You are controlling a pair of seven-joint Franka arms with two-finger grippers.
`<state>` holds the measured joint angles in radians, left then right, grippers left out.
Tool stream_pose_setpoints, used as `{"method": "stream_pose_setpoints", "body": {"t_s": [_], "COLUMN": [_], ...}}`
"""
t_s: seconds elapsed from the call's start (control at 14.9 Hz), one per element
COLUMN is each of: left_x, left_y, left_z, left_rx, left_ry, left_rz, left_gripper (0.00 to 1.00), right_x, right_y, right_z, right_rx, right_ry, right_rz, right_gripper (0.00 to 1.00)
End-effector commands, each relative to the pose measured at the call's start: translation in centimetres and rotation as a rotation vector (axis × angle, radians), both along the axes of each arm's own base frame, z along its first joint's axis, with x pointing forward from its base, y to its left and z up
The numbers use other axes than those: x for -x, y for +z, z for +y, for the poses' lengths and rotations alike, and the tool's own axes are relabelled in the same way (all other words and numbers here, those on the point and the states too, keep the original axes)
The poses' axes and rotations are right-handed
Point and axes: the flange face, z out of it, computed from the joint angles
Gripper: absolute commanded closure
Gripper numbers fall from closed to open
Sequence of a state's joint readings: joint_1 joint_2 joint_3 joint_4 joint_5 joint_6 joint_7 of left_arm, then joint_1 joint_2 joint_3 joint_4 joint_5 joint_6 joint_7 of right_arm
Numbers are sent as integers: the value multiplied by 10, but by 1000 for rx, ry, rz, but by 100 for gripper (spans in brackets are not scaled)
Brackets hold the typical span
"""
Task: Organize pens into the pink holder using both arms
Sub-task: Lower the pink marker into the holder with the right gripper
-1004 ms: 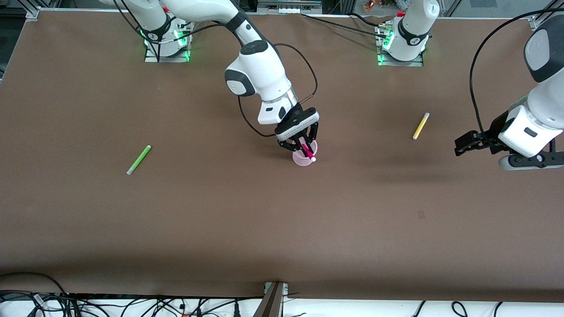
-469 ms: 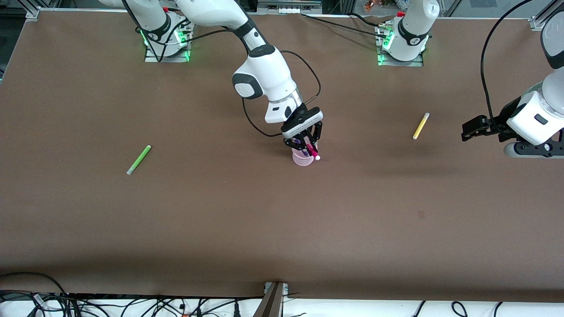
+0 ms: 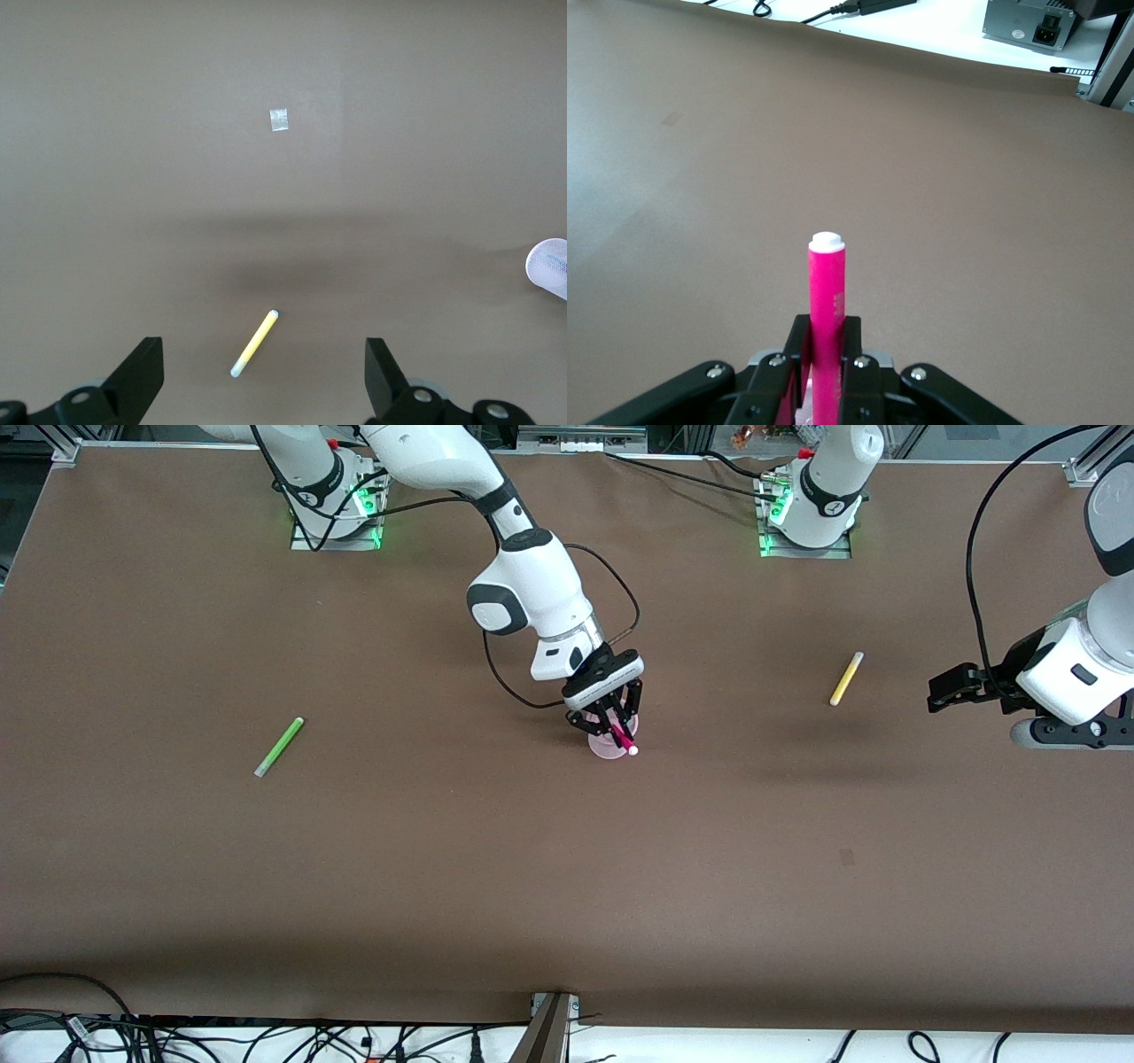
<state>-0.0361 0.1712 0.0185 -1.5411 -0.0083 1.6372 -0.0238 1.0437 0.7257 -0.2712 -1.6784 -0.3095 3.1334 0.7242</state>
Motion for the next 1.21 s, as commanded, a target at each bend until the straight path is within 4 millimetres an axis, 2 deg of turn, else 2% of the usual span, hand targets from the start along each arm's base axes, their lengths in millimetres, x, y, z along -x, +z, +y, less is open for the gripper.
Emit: {"method": "stream_pose_setpoints", "body": {"t_s": [0.0,0.27,0.54,0.8,0.94,1.14], "left_x": [-1,-2,-7,-7,-7,-7], "left_y": [1,-1,-12,-12,-12,-12], "left_z": [3,3,4,4,4,5], "left_rx": [-2,-3,-2,-2,-2,-2], "left_ry": [-20,-21,-19,-19,-19,-17], "left_rz": [-5,-8,9,9,9,9], "left_gripper": [0,0,0,0,0,0], "right_x": [3,10,11,11,5,7], "right_y": [3,-2,-11,-13,-18,-25], "right_z": [2,6,2,0,-6,-9], "right_rx": [-17,-25,-44,-59,-70,-76], "right_ry": [0,0,14,22,26,32], "right_rz": [-18,-8,-19,-26,-45,-45], "right_gripper": [100,100,100,100,100,100]}}
